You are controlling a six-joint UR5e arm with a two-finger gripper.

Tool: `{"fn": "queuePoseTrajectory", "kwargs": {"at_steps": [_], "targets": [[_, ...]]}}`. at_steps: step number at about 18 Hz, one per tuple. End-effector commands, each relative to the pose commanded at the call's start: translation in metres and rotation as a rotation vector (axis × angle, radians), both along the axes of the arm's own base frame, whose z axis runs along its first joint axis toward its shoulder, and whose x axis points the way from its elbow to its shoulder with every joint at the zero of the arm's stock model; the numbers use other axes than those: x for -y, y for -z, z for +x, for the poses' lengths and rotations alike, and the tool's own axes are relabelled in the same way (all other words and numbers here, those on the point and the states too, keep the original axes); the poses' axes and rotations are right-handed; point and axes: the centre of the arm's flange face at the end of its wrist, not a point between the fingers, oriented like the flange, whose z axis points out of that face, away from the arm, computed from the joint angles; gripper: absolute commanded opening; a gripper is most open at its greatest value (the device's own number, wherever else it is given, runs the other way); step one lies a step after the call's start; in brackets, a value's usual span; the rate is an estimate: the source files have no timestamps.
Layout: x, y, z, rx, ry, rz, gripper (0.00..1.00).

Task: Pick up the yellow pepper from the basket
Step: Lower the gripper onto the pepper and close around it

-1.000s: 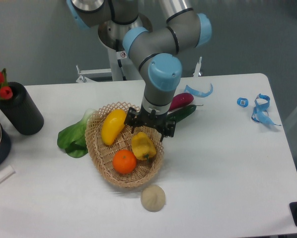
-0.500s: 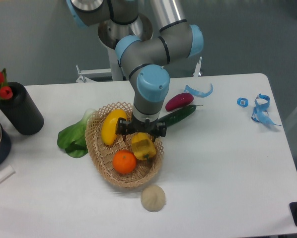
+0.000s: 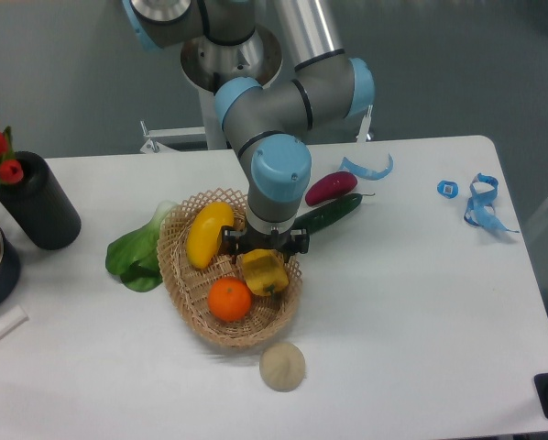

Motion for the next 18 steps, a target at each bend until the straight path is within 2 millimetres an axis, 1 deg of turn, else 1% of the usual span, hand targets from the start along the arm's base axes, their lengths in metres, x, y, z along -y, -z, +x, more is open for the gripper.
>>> {"fn": "queuePoseTrajectory", "kwargs": {"at_steps": [6,8,11,12,13,16,18], "targets": [[-0.0018,0.0060,0.0003,0.006,0.005,-0.007,1.00],[-0.0021,0.0054,-0.0002,0.004,0.005,-0.007,0.96],[-0.0024,0.0060,-0.0005,0.002,0.005,-0.006,0.79],[-0.0024,0.0050,-0.0006,0.000,0.005,-0.004,0.69],[-0.0027,0.0035,-0.0009,-0.002,0.005,-0.002,0.63],[-0.0027,0.0018,-0.0006,-0.003,0.003,0.001,0.48],[-0.0027,0.0009,-0.0004,-0.003,0.003,0.003,0.41]]}}
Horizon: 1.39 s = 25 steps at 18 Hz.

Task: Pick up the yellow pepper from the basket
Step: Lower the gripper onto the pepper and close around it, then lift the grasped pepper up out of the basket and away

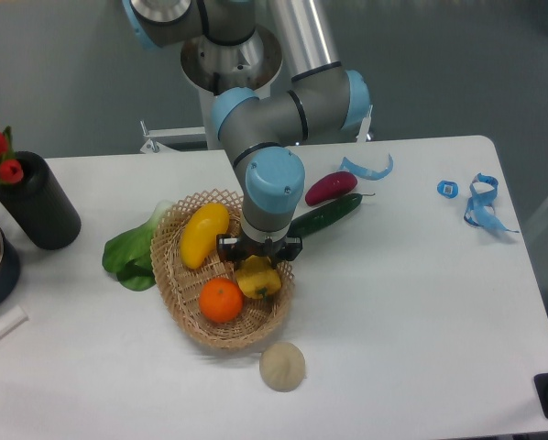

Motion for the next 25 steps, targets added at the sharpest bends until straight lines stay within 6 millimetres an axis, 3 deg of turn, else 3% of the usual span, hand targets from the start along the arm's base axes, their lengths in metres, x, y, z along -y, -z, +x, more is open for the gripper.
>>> {"fn": "queuePoseTrajectory", "kwargs": {"at_steps": [7,11,14,20,25], "targets": [[0.001,-0.008,-0.004,-0.007,0.007,0.016,0.39],[0.008,-0.046,-0.006,-0.054,0.051,0.064,0.39],[0.013,-0.063,-0.012,-0.068,0.077,0.099,0.39],[0.017,-0.102,-0.052,-0.160,0.135,0.148,0.39],[0.044,-0.125,-0.099,-0.230,0.249,0.164,0.39]]}}
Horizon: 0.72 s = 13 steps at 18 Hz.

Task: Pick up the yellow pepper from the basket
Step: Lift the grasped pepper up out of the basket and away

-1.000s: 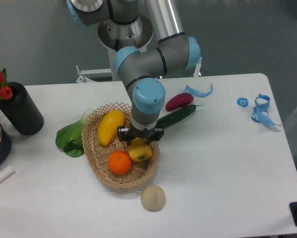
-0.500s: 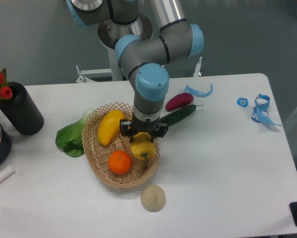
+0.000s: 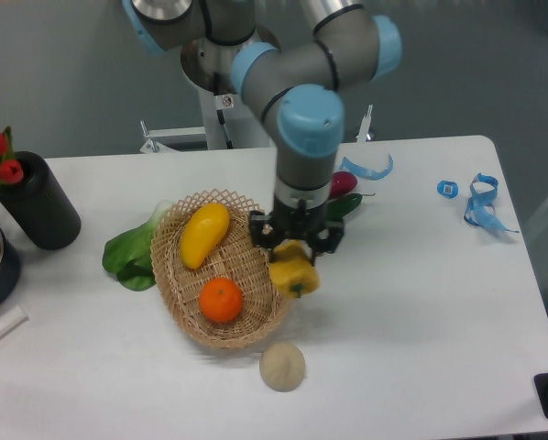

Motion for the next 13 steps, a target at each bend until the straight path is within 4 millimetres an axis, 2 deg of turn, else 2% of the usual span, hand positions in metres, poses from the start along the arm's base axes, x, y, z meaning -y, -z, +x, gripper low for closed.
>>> {"fn": "queuePoseTrajectory", "kwargs": {"at_steps": [3,7,13], "targets": [[0.020,-0.007,-0.027,-0.029,0.020,0.001,0.39],[0.040,-0.016,-0.054,-0.096,0.162,-0.051,0.38],[0.067,-0.004,-0.087,-0.104,0.198,-0.098,0.36]]}}
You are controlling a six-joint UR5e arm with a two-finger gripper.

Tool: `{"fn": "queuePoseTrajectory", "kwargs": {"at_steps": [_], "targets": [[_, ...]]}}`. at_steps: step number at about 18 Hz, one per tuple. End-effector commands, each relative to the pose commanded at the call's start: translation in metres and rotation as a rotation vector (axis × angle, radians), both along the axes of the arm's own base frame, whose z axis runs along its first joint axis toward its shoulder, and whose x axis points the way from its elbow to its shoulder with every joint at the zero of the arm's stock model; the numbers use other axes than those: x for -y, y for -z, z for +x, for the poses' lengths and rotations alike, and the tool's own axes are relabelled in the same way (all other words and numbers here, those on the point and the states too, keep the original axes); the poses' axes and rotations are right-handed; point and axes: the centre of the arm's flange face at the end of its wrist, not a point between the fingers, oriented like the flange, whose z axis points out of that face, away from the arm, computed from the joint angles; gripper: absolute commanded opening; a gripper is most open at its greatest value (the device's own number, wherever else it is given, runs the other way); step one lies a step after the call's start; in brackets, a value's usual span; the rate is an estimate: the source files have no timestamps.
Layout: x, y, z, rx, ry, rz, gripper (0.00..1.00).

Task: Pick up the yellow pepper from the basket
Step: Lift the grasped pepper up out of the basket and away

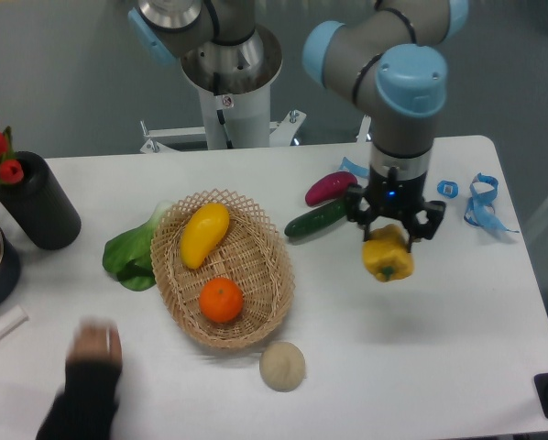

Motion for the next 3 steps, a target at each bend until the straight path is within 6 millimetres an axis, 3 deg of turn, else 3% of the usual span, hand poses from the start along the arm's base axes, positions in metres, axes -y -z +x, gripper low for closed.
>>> {"fn": "queuePoseTrajectory", "kwargs": {"at_steps": [3], "targets": [[0.0185,0.0060,-0.0129,0.000,0.027,-0.012,0.37]]}}
